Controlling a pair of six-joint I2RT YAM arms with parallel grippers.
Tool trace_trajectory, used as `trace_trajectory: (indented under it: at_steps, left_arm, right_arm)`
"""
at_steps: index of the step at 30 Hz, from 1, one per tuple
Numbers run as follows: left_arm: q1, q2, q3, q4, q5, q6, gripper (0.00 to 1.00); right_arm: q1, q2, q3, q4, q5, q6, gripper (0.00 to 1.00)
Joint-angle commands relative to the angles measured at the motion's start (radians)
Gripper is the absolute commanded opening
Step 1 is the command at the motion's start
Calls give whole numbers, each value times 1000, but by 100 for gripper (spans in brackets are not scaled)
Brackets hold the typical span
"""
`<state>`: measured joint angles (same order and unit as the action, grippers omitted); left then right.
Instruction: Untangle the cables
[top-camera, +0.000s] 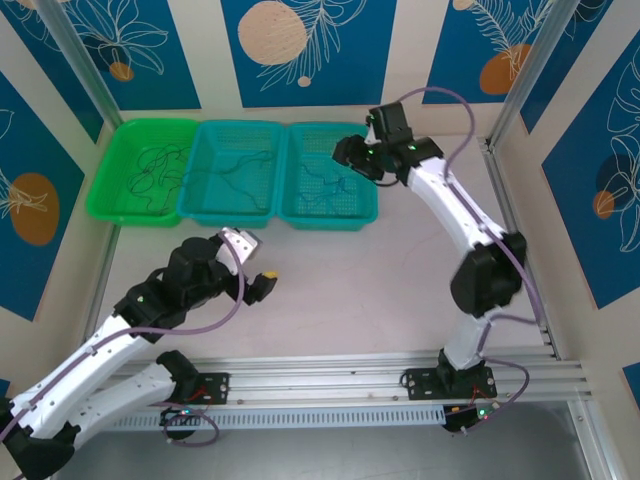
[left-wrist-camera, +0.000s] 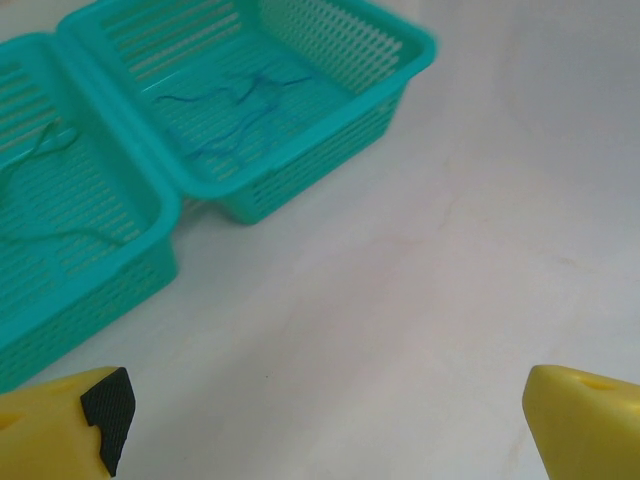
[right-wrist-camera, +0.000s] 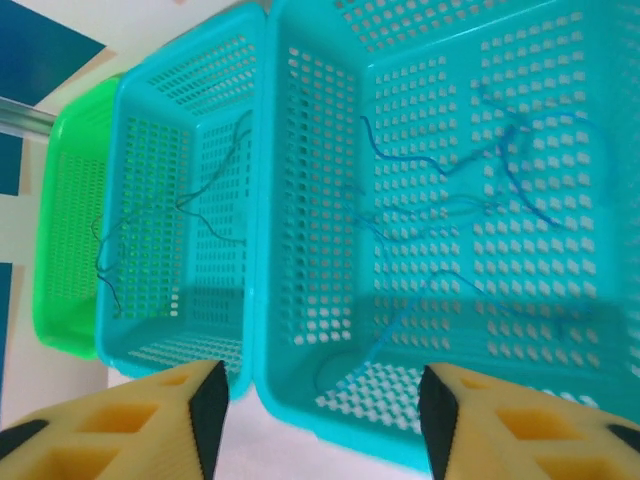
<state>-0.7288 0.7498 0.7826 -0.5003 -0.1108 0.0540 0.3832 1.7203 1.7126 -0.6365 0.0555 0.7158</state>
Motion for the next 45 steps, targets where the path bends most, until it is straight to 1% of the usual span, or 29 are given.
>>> trace_trajectory:
  at_steps: [1,2,5,7,8,10,12,14,16,18,20,24,26,27,28,29,30,31,32,33,34,35,37,38,39,40,41,42,45]
  left_arm:
    - [2,1,-63,28,-213,-8,100]
    - [5,3,-82,43,-252,-12,100]
    - [12,-7,-150,111,-436,-29,100]
    - [24,-26,-208,182,-537,-14,100]
    - [32,-35,-233,214,-573,-10,100]
    - [61,-49,-298,317,-622,10,100]
    - [99,-45,-351,420,-638,34,100]
    - [149,-22,-393,510,-636,56,100]
    - [206,22,-423,604,-603,89,100]
    - [261,71,-445,691,-548,105,100]
    - [312,125,-458,772,-472,110,100]
    - [397,257,-485,971,-324,119,100]
    - [431,326,-487,1043,-271,111,100]
    - [449,359,-488,1085,-238,103,100]
    - [468,398,-488,1123,-210,90,100]
    - [482,434,-486,1158,-192,80,100]
    - [496,477,-478,1189,-179,70,100]
    - [507,517,-469,1212,-166,63,100]
    - [516,556,-459,1238,-154,62,100]
    - [517,588,-436,1237,-153,67,100]
    - [525,618,-418,1250,-131,76,100]
    - [531,651,-407,1276,-127,78,100]
    - [556,746,-383,1335,-136,57,100]
    - [581,747,-365,1284,-130,22,100]
    - [624,749,-365,1280,-67,-11,100]
    - [649,788,-392,1367,-33,-32,100]
    - [656,810,-421,1454,-26,-34,100]
    - [657,785,-416,1390,-31,-41,100]
    - [654,784,-404,1368,-37,-39,100]
  right_arm:
    - [-14,-236,-200,26,154,-101,62]
    - [-16,-308,-277,49,201,-123,64]
    - [-29,-511,-532,142,342,-200,69]
    - [-33,-628,-679,186,475,-231,71]
    - [-35,-669,-748,229,533,-256,71]
    - [-43,-743,-926,387,652,-319,75]
    - [-60,-776,-1074,565,703,-382,79]
    - [-84,-769,-1179,712,674,-449,84]
    - [-119,-725,-1229,789,643,-473,85]
    - [-158,-667,-1254,859,615,-475,85]
    - [-204,-603,-1306,1014,568,-484,85]
    - [-320,-445,-1379,1319,398,-471,86]
    - [-340,-401,-1353,1342,359,-515,86]
    - [-364,-355,-1369,1429,298,-526,87]
    - [-392,-288,-1386,1532,233,-518,89]
    - [-411,-248,-1388,1571,134,-535,100]
    - [-414,-204,-1362,1562,40,-567,99]
    - [-401,-178,-1333,1548,32,-576,99]
    - [-393,-207,-1304,1436,29,-598,99]
    - [-390,-196,-1301,1455,23,-604,99]
    - [-382,-191,-1313,1487,42,-608,99]
    - [-374,-205,-1303,1443,78,-606,99]
    - [-361,-198,-1312,1472,116,-609,99]
    - [-362,-198,-1309,1465,115,-608,99]
    - [-373,-196,-1306,1462,94,-604,99]
    - [-373,-201,-1306,1454,90,-606,99]
    - [-372,-196,-1302,1458,87,-607,99]
    - [-374,-201,-1304,1455,84,-606,99]
    - [-375,-199,-1302,1452,81,-606,99]
